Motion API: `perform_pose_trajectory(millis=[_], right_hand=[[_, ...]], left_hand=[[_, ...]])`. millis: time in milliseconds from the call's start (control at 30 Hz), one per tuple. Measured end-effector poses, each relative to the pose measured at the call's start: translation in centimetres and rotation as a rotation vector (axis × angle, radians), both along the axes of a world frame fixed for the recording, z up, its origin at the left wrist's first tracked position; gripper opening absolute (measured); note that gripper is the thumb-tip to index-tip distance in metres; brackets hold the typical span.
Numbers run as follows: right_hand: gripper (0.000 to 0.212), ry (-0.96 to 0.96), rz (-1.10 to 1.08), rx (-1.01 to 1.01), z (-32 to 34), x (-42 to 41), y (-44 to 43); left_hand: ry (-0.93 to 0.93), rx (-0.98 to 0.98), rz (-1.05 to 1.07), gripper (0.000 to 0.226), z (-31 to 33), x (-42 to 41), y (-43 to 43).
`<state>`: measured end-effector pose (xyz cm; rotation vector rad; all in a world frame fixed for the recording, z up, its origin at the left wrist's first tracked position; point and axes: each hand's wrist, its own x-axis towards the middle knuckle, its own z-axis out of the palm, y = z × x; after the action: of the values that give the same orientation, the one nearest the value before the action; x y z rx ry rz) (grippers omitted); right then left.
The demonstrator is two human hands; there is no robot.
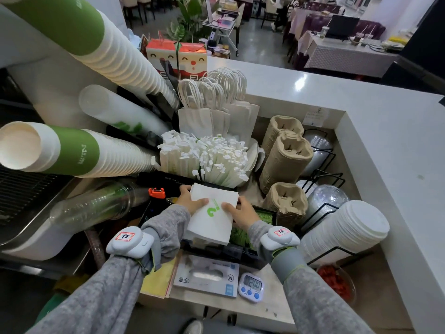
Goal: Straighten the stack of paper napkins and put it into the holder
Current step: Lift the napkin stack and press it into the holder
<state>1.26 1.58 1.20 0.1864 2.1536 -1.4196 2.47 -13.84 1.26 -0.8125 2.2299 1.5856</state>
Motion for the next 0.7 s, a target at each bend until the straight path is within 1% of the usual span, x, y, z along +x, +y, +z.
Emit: perform_pose_trajectory(millis=[133, 233, 333, 600, 700], right_hand=[[0.050, 0.018, 0.004, 0.093, -0.9, -0.4, -1.4], [0.050, 0.045, 0.033, 0.210, -1.1, -0.6, -2.0], [0.055, 0.042, 0.053, 0.357, -1.6, -0.9, -2.7], [0.065, -0.028, 0.049, 0.578, -2.8, -1.1, -5.4], [0.062, -0.045, 0.038, 0.625, -3.1, -1.1, -6.1]], left_hand=[[-0.046, -0.077, -0.037, 0.066, -0.7, -0.3, -0.9], [-0.096, -0.155, -0.097, 0.065, -1.0, -0.7, -1.2], [-0.132, -0.277, -0.160, 0.069, -1.3, -1.1, -1.2], [-0.113, -0.443, -0.251, 0.056, -2.9, -1.6, -0.3], [-0.124, -0.483, -0.290, 0.055, -3.4, -1.6, -0.3]])
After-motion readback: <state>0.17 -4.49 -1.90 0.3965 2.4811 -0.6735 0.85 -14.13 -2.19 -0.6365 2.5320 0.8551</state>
